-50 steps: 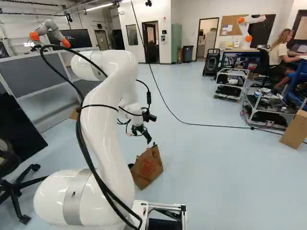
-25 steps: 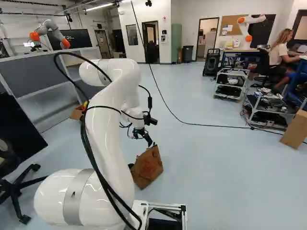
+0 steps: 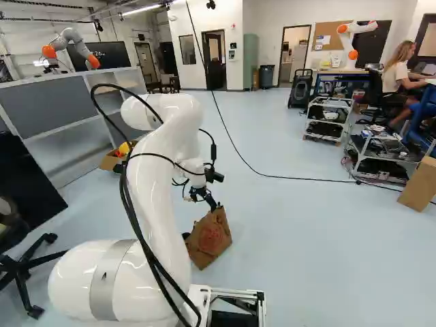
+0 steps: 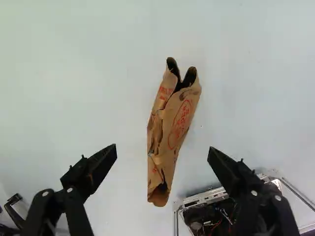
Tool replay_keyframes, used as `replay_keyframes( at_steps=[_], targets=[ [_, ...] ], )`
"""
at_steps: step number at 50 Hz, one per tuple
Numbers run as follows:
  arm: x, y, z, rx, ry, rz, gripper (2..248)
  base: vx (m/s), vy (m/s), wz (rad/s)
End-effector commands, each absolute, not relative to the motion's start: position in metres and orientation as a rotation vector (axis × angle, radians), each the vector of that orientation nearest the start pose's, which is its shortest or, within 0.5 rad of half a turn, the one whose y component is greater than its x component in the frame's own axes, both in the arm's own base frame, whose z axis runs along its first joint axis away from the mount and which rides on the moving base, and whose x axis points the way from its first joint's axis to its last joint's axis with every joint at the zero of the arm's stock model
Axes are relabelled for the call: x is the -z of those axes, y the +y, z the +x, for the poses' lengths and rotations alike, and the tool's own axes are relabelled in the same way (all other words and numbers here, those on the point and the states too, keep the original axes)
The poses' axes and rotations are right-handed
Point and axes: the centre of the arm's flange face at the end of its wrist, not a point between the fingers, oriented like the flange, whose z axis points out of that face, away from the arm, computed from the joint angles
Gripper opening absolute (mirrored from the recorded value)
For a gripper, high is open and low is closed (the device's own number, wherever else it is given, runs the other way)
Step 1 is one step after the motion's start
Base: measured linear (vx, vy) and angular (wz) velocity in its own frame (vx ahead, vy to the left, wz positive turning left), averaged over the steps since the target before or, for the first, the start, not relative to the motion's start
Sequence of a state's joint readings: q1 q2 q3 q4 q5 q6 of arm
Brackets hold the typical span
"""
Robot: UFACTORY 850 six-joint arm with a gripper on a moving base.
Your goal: Pick up the grocery bag from the ground
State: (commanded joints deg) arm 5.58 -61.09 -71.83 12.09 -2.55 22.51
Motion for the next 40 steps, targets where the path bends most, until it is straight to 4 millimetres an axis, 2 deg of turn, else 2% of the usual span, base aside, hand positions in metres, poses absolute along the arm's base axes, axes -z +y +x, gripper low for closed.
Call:
replay_keyframes(
  at_steps=[40],
  targets=[
    [-0.012, 0.058, 0.585, 0.152, 0.774, -2.994, 247, 0.000, 0.000, 0.000]
  ],
)
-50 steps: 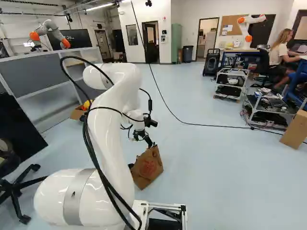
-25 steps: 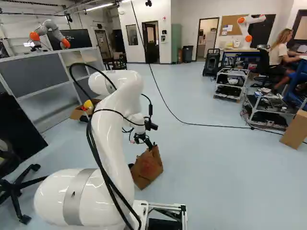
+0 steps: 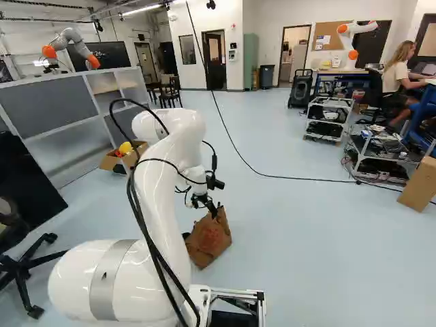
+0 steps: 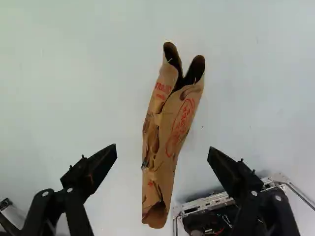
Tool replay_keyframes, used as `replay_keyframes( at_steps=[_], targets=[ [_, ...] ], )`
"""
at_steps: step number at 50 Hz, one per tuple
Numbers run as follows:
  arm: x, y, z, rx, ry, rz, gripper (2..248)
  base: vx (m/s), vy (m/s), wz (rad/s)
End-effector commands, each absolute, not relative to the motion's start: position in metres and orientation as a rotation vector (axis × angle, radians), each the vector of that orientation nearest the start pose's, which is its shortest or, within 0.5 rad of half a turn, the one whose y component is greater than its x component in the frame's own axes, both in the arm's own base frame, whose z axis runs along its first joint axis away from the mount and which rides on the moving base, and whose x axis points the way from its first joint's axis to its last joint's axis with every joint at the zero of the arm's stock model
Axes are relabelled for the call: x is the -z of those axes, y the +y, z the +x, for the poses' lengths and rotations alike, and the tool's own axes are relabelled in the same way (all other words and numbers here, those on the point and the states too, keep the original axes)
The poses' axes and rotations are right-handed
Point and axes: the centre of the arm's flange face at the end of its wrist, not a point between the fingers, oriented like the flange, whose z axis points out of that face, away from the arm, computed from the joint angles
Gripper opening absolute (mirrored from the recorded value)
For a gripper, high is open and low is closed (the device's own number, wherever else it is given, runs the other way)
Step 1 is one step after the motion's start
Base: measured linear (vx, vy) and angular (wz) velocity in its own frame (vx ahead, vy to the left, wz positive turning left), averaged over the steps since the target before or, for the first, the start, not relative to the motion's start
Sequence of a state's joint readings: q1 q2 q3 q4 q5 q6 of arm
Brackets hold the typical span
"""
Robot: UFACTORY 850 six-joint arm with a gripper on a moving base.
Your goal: Pick up the grocery bag from the ground
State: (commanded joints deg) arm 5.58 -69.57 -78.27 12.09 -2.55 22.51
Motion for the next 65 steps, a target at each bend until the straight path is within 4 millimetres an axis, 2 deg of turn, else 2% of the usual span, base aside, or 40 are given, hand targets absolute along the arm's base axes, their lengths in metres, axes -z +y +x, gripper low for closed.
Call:
replay_keyframes(
  at_steps=[57, 65],
  targets=[
    [0.075, 0.058, 0.590, 0.107, 0.777, -3.006, 247, 0.000, 0.000, 0.000],
    [0.080, 0.058, 0.590, 0.106, 0.777, -3.006, 247, 0.000, 0.000, 0.000]
  ],
)
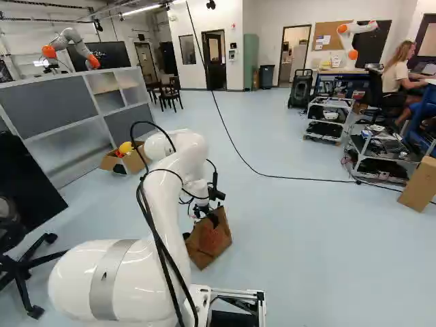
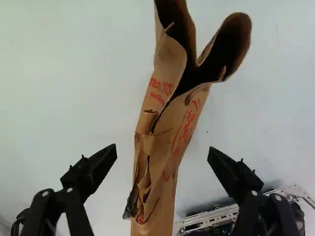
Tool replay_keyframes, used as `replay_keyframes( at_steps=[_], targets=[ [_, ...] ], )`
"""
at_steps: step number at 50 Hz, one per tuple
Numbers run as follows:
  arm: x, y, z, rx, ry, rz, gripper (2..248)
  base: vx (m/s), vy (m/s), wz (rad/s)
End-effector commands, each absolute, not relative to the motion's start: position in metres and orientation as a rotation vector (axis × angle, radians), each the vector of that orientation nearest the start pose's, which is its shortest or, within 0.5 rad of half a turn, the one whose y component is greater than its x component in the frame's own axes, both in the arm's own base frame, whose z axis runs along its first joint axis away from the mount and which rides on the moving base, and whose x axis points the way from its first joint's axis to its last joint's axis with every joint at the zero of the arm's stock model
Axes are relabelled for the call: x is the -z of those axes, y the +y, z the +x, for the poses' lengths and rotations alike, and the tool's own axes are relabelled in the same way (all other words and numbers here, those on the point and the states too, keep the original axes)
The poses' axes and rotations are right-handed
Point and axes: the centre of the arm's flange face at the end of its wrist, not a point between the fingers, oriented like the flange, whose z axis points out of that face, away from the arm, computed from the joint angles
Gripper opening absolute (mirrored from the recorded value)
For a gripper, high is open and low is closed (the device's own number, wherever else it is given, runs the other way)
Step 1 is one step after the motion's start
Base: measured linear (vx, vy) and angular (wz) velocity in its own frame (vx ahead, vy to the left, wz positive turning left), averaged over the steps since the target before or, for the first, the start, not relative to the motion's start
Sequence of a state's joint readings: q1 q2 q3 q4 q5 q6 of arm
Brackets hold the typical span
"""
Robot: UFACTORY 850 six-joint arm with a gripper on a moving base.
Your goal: Pick up the grocery bag from the ground
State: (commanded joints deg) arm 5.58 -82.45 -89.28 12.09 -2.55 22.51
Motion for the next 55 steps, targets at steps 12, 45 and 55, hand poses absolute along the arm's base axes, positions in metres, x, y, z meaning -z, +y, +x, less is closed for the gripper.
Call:
replay_keyframes(
  at_steps=[12, 45, 55],
  targets=[
    [0.080, 0.058, 0.590, 0.105, 0.777, -3.006, 199, 0.000, 0.000, 0.000],
    [0.077, 0.058, 0.590, 0.106, 0.777, -3.006, 21, 0.000, 0.000, 0.000],
    [0.064, 0.058, 0.590, 0.111, 0.777, -3.005, 21, 0.000, 0.000, 0.000]
  ],
)
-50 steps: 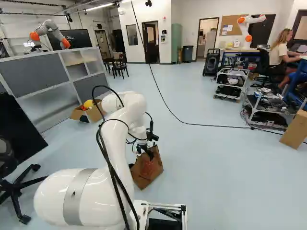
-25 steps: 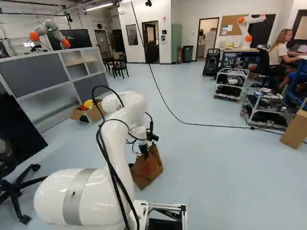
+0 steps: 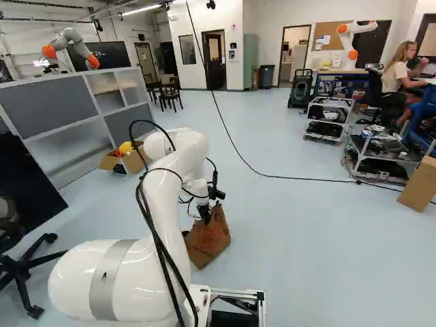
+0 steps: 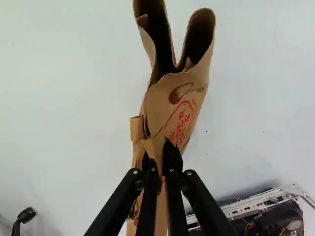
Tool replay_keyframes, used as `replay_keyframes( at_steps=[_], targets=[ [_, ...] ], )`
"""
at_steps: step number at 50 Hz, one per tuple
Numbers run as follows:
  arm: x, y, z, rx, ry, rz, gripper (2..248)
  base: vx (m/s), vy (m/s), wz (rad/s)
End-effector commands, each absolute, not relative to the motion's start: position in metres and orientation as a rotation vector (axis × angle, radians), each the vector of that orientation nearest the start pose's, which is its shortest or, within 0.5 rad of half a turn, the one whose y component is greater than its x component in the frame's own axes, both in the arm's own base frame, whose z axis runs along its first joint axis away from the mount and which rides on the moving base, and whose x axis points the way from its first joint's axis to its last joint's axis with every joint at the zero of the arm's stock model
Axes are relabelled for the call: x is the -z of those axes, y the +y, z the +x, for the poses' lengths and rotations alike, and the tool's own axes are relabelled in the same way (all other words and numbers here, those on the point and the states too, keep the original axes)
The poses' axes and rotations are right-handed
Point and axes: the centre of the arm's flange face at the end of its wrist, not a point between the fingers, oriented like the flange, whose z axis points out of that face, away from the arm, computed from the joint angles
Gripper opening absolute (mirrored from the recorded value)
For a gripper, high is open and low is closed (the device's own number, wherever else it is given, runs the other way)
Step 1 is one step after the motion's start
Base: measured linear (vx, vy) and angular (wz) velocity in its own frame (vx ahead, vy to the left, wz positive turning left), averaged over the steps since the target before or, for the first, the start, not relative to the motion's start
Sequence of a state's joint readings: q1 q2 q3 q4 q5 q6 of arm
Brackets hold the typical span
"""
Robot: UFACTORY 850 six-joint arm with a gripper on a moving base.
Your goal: Pick up the grocery bag from the ground
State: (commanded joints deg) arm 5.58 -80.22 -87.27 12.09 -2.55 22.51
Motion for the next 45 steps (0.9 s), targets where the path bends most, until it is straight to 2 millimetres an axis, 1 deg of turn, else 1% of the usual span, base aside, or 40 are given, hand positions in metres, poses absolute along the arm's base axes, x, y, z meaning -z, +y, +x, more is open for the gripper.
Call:
replay_keyframes(
  at_steps=[45],
  targets=[
    [-0.005, 0.058, 0.586, 0.157, 0.774, -2.994, 21, 0.000, 0.000, 0.000]
  ],
)
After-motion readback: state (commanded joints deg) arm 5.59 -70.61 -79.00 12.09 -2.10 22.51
